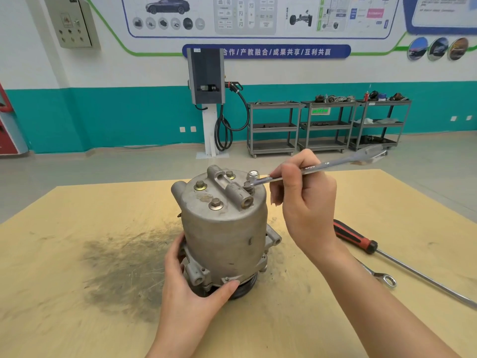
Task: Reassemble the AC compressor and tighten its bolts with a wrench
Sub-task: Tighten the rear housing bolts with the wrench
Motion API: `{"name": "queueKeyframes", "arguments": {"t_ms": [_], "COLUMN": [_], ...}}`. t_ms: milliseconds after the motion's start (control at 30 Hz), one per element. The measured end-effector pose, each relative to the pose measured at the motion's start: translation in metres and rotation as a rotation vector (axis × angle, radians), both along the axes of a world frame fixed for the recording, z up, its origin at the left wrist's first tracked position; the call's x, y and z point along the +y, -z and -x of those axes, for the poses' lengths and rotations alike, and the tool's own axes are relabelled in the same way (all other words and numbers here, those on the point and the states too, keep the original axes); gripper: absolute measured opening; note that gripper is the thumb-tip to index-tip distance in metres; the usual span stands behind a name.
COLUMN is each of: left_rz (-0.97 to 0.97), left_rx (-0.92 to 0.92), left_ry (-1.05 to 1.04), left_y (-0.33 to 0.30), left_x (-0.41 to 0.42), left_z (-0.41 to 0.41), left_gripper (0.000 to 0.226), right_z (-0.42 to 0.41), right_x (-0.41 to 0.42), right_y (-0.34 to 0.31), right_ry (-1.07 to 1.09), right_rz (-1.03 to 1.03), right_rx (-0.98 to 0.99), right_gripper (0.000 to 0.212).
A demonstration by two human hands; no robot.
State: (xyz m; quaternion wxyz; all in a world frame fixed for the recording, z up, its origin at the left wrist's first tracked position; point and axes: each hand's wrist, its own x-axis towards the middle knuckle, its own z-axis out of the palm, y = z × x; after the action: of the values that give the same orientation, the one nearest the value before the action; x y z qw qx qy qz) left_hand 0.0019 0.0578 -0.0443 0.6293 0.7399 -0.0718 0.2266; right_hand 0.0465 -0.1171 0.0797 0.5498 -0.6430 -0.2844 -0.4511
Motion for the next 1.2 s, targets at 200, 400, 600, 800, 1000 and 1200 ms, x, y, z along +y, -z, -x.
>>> {"name": "queueKeyframes", "arguments": {"t_ms": [200,400,600,800,1000,1200], "left_rz": [-0.027,-0.014,-0.029,-0.016,-0.010,-0.016], "left_rx": [-0.002,-0.016,-0.038,-0.026,-0.007,-0.023], "left_ry": [-0.014,-0.007,-0.014,-0.002,0.006,0.011], "left_y": [0.000,0.002,0.004,0.001,-0.005,-0.004], "left_x": [0.000,0.001,0.000,-0.001,-0.002,-0.001], "left_z": [-0.002,0.000,0.000,0.000,0.002,0.003], "left_gripper": [0.102,0.106,0.110,0.107,0.100,0.106], "right_z": [0.008,0.008,-0.006,-0.011,-0.009,-0.007], "right_x": [0.003,-0.004,-0.008,-0.014,-0.013,-0.009], "right_y": [-0.007,-0.015,-0.014,-0.014,-0.014,-0.011], "right_ry": [0.157,-0.152,-0.405,-0.579,-0.489,-0.369], "right_rz": [0.252,-0.161,-0.344,-0.493,-0.373,-0.268], "right_rx": [-0.248,0.188,0.647,0.814,0.639,0.532], "right_gripper": [0.052,0.039,0.044,0.041,0.044,0.045]}}
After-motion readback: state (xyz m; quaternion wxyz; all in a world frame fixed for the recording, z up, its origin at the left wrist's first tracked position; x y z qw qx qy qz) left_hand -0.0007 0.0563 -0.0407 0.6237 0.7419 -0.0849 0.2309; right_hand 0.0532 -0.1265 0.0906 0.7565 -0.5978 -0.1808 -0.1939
